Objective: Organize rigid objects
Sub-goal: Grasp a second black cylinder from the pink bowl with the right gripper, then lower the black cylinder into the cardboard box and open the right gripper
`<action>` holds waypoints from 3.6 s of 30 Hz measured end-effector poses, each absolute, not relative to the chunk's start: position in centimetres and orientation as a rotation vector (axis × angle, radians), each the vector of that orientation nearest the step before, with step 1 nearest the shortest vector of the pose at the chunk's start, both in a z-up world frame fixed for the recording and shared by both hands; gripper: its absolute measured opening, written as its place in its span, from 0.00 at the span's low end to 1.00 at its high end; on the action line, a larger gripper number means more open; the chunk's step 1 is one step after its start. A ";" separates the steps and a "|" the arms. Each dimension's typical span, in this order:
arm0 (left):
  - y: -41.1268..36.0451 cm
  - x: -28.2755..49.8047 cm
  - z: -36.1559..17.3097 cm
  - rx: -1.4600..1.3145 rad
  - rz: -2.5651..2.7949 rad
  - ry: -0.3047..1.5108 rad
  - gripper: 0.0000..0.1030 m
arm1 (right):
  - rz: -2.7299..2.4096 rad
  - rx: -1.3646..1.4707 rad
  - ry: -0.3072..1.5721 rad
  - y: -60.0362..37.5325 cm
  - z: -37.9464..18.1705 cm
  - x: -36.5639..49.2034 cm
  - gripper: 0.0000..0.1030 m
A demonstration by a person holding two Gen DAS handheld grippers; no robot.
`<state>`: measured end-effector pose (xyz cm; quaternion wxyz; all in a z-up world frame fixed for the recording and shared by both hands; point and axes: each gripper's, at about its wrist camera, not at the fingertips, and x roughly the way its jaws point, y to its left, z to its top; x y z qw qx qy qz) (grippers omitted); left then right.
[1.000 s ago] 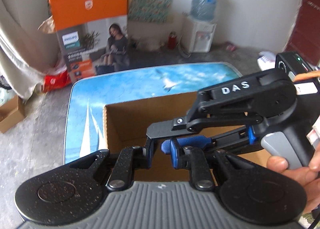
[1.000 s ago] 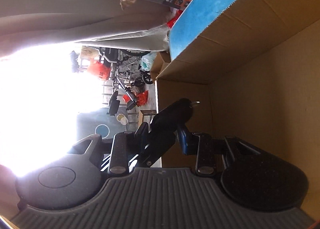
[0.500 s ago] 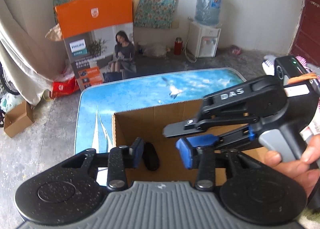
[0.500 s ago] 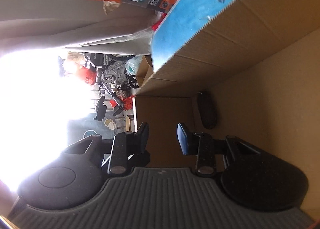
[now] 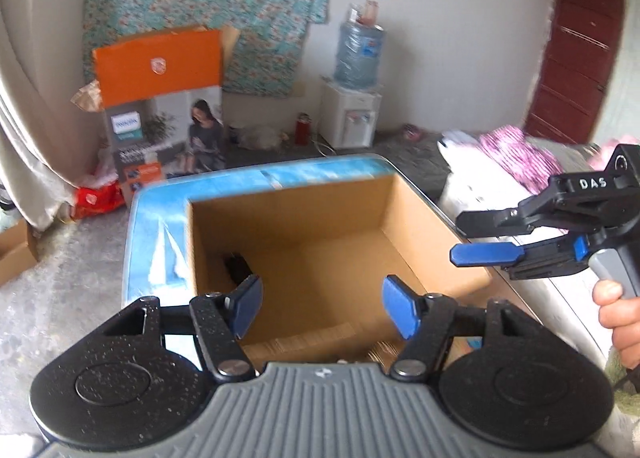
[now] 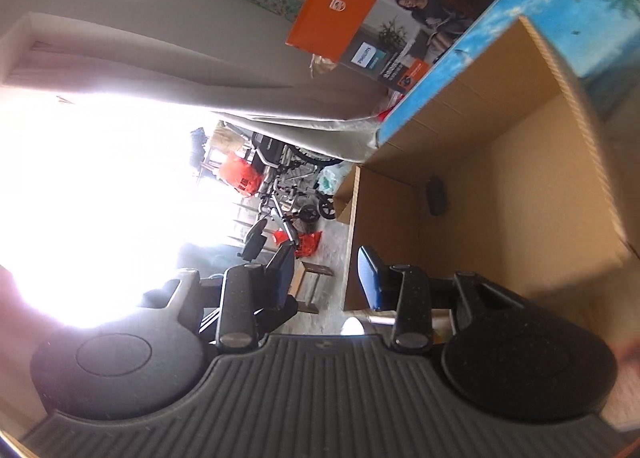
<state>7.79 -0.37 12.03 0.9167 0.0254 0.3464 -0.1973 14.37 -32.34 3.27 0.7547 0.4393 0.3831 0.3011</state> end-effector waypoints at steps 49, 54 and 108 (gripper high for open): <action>-7.1 3.8 -1.0 0.072 -0.619 0.965 0.22 | 0.350 0.971 1.137 -29.9 -9.3 7.4 0.21; -6.8 3.0 1.7 0.068 -0.617 0.889 0.22 | 0.386 0.928 1.051 -29.3 -6.0 6.8 0.21; 0.5 13.0 10.4 0.032 -0.277 0.787 0.61 | 0.634 0.706 1.152 -20.2 1.3 29.7 0.43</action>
